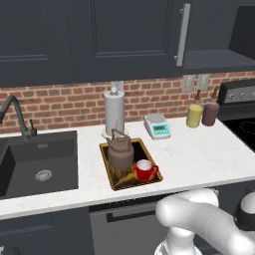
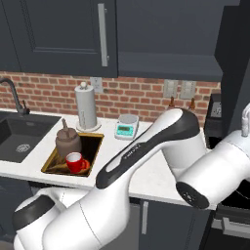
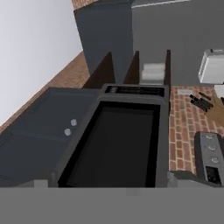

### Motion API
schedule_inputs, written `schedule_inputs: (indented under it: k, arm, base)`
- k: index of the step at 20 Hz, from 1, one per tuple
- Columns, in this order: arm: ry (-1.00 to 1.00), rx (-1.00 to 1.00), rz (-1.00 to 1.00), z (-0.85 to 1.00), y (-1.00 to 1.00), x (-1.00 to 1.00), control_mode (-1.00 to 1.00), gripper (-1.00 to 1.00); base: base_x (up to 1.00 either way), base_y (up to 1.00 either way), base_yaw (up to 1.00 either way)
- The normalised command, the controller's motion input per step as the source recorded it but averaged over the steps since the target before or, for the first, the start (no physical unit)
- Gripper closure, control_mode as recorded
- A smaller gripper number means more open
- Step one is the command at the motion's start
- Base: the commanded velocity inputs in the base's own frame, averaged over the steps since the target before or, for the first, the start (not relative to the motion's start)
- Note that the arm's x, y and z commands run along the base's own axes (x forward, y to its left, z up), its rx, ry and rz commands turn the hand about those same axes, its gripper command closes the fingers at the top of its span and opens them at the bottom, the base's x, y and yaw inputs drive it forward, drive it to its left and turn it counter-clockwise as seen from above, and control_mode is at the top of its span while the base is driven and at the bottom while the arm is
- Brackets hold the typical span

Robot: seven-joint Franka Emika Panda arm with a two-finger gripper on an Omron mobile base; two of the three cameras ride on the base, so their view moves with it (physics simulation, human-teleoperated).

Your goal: Pick the kettle from the counter and place it on the tray. Then pick the mug from the cabinet and place it on the tray. Then close the cabinet doors.

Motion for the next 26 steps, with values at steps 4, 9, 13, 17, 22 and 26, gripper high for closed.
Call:
schedule_inputs:
  k: [4,9,13,17,22,26]
  arm:
    - [0.1,-0.04,0.15,-0.01,0.19,0.11,-1.0,-1.0]
    - [0.07,0.0,0.17,0.0,0.19,0.22,-1.0,-1.0]
    - [0.06,0.0,0.18,0.0,0.19,0.19,-1.0,-1.0]
    - [0.02,0.0,0.18,0.0,0.57,0.06,-1.0,-1.0]
    - [0.01,-0.05,0.17,0.0,0.69,0.06,-1.0,-1.0]
    - [0.03,-0.03,0.16,0.0,0.65,0.23,-1.0,-1.0]
  base:
    - [0.0,0.0,0.0]
    - [0.0,0.0,0.0]
    - [0.0,0.0,0.0]
    - [0.0,0.0,0.0]
    - [0.0,0.0,0.0]
    - [0.0,0.0,0.0]
